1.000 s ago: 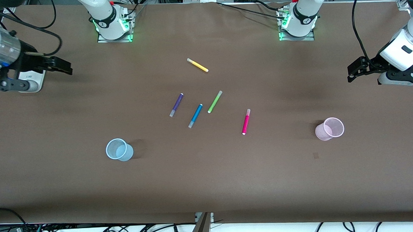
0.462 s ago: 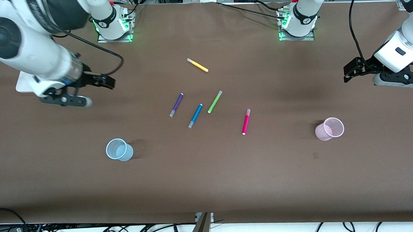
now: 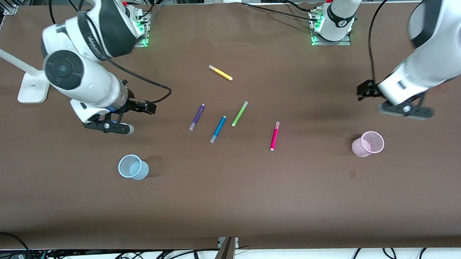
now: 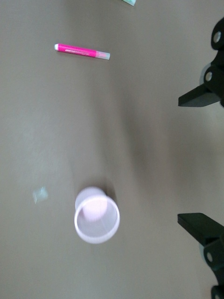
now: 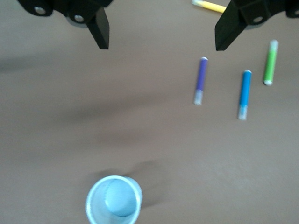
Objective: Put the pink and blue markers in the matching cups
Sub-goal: 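Move the right gripper toward the blue marker while the left gripper reaches the pink marker, then close the right gripper on the blue marker while the left gripper grasps the pink marker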
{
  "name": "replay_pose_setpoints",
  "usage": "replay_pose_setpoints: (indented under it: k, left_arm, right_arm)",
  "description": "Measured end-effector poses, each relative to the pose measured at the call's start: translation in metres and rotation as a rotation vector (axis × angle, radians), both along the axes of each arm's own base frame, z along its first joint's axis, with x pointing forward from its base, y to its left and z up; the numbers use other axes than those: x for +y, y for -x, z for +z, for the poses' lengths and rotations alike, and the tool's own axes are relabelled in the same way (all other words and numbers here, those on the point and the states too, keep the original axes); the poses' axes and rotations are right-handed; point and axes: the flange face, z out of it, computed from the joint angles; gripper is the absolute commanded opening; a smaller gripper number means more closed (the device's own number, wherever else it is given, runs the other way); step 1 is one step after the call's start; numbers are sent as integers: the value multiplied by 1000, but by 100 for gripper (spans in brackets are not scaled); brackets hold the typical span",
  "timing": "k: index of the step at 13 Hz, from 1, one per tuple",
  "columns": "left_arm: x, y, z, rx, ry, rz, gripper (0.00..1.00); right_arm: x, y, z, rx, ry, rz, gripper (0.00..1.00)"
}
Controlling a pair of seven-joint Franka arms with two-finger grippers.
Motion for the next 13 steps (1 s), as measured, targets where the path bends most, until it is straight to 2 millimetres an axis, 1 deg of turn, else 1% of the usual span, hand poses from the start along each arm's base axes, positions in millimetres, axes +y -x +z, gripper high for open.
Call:
replay_pose_setpoints:
  k: [2, 4, 5, 6, 8, 11, 13]
  left_arm:
    - [-26, -13, -45, 21, 4, -39, 100]
    - [-52, -20, -79, 30, 8, -78, 100]
    - [-63, -22, -94, 30, 10, -94, 100]
    - [-73, -23, -107, 30, 12, -111, 100]
    - [-98, -24, -137, 23, 18, -146, 100]
    - [-142, -15, -185, 41, 20, -207, 100]
    - [-164, -10, -212, 31, 24, -228, 100]
  right_arm:
    - [40, 2, -28, -30, -1, -50, 100]
    - [80, 5, -67, -61, -2, -120, 100]
    - [95, 5, -87, -73, -4, -144, 100]
    - [107, 5, -108, -79, -6, -153, 100]
    - [124, 6, -145, -88, -7, -170, 100]
    - [146, 10, -191, -114, -20, -211, 100]
    - [161, 16, -218, -127, -28, -226, 100]
